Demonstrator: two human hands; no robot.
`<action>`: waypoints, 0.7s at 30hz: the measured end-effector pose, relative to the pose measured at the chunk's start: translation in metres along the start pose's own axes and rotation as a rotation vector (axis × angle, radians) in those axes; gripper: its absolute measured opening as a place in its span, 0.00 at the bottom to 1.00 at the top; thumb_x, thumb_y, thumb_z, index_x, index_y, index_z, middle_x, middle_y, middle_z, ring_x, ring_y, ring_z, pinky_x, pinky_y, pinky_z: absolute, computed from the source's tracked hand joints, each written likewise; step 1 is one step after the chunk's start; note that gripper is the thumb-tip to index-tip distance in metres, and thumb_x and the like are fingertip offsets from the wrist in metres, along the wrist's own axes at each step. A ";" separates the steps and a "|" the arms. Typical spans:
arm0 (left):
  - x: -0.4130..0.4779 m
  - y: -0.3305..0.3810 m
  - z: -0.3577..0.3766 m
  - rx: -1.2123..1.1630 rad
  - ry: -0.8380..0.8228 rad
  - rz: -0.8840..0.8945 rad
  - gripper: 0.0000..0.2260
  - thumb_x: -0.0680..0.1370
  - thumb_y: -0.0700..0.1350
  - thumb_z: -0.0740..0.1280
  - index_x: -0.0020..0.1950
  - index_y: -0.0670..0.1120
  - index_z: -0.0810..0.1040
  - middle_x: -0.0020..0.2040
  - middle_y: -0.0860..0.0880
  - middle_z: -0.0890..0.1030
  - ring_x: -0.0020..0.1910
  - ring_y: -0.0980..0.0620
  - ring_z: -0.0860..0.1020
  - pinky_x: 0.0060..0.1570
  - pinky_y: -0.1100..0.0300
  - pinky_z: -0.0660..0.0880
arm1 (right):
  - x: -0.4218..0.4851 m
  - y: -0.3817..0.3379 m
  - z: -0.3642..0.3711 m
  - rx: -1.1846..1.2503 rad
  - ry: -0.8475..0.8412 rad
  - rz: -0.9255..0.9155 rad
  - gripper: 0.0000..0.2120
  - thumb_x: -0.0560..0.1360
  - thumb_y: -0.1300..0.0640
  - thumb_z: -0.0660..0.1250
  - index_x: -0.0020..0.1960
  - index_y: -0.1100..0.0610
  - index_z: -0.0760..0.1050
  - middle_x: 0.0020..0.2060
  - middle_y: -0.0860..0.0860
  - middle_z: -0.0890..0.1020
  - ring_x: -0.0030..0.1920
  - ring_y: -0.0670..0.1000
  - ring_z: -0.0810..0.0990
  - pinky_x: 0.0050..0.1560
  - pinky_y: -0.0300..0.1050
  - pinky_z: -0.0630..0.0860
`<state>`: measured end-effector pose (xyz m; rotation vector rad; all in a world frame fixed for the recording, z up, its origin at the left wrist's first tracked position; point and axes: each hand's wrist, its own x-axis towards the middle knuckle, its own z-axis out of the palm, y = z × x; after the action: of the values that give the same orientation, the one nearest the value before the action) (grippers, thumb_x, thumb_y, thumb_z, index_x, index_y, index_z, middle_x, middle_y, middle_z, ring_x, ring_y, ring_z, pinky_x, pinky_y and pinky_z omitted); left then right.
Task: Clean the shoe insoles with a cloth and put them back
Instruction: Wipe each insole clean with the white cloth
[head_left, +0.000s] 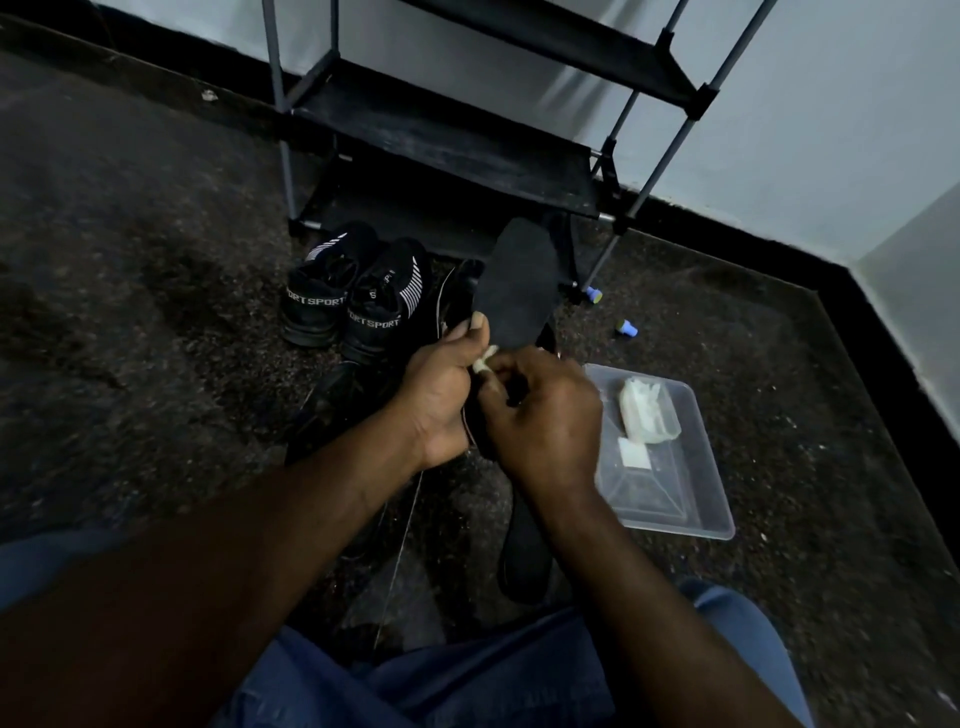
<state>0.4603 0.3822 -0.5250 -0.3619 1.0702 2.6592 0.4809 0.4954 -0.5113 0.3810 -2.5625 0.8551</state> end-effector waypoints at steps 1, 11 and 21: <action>0.002 -0.002 -0.001 0.008 0.020 0.016 0.18 0.85 0.53 0.62 0.74 0.51 0.74 0.67 0.43 0.82 0.62 0.45 0.82 0.57 0.50 0.81 | 0.006 0.004 -0.002 -0.032 0.036 0.013 0.06 0.72 0.50 0.71 0.46 0.50 0.83 0.40 0.47 0.85 0.43 0.53 0.80 0.44 0.53 0.78; 0.002 -0.005 -0.004 0.210 -0.036 0.125 0.13 0.85 0.37 0.60 0.67 0.38 0.77 0.56 0.41 0.84 0.52 0.46 0.83 0.56 0.52 0.79 | 0.036 0.020 -0.011 0.090 0.095 0.155 0.13 0.73 0.53 0.69 0.55 0.50 0.86 0.48 0.47 0.88 0.47 0.51 0.85 0.51 0.51 0.81; 0.002 0.006 -0.006 0.141 0.011 0.155 0.16 0.86 0.41 0.59 0.74 0.43 0.74 0.67 0.41 0.81 0.64 0.43 0.81 0.66 0.49 0.76 | 0.005 0.011 -0.009 0.314 -0.057 0.071 0.04 0.75 0.52 0.75 0.48 0.50 0.88 0.42 0.44 0.88 0.43 0.44 0.85 0.47 0.52 0.82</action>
<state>0.4573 0.3744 -0.5261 -0.2762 1.3309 2.6958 0.4746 0.5083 -0.5079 0.4122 -2.5066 1.2966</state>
